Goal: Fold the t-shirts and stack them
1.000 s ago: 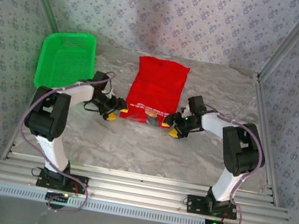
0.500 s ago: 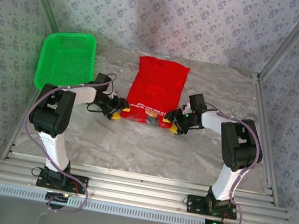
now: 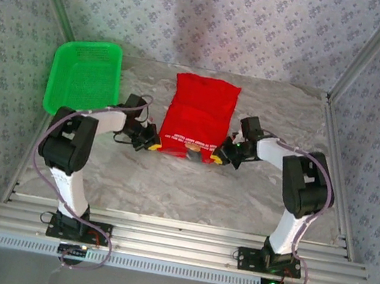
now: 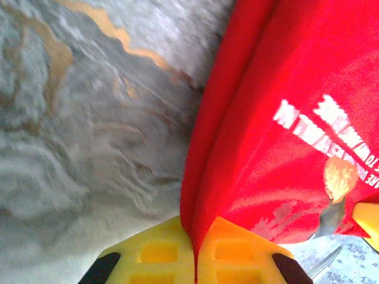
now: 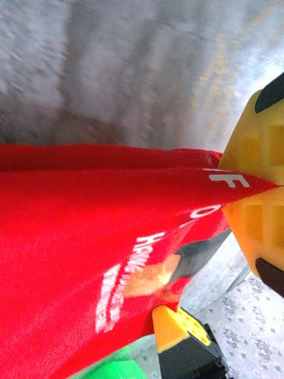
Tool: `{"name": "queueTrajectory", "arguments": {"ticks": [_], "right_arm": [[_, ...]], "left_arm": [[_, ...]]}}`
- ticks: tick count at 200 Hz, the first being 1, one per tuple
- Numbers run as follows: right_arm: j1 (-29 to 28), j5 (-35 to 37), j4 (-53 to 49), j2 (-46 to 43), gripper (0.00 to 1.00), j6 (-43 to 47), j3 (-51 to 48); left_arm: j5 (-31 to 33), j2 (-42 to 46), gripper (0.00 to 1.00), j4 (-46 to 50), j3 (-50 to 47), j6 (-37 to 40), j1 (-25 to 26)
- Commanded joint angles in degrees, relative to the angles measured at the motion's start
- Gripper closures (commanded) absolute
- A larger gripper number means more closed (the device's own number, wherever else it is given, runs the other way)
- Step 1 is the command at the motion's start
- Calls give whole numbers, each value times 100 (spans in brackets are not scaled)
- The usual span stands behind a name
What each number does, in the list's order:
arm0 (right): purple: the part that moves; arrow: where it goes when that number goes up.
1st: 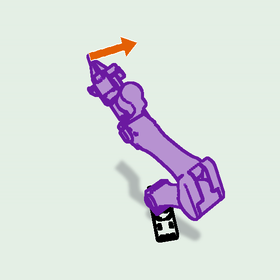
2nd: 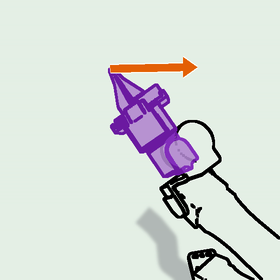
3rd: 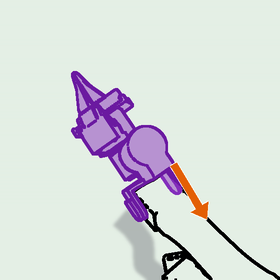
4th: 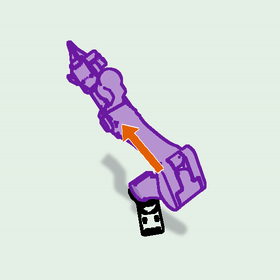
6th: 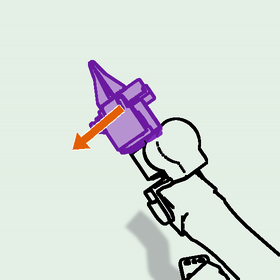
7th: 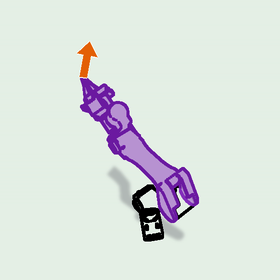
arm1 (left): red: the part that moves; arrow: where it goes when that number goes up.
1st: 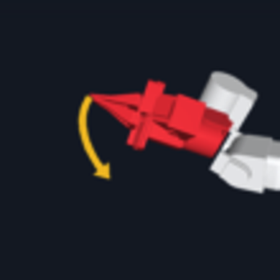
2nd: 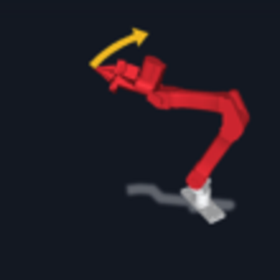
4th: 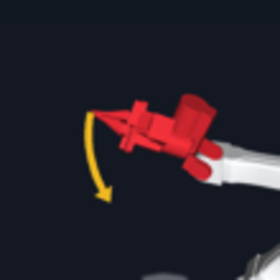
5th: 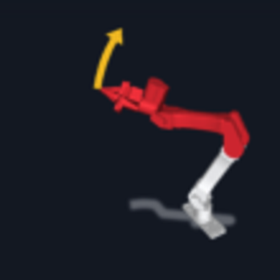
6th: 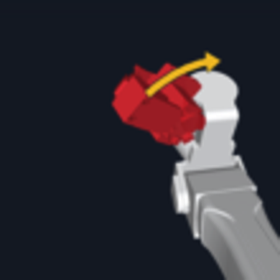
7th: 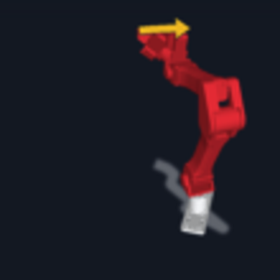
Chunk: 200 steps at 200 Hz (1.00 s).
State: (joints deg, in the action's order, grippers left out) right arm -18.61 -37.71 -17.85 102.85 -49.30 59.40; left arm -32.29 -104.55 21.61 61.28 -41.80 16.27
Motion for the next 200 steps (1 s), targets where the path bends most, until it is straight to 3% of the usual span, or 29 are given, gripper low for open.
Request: {"name": "queueTrajectory", "arguments": {"ticks": [1,29,90,122,148,200], "right_arm": [[-103,-15,-674,-664,99,-94,-168],[-361,-51,-861,-1315,99,-474,-586],[-1108,-124,-1302,-2550,99,-1348,-1473],[-1173,-154,-1632,-3093,99,-1540,-1623],[-1120,-234,-1865,-3152,99,-1491,-1504],[-1029,-266,-2205,-2781,99,-1137,-586]], "left_arm": [[314,920,98,503,-256,159,99],[514,1794,98,807,-898,-13,230],[505,3594,98,1355,-2010,-1182,886],[401,4461,99,1887,-2285,-1663,954],[202,4537,99,2051,-2087,-1817,939],[28,3842,99,2244,-987,-1301,606]]}}
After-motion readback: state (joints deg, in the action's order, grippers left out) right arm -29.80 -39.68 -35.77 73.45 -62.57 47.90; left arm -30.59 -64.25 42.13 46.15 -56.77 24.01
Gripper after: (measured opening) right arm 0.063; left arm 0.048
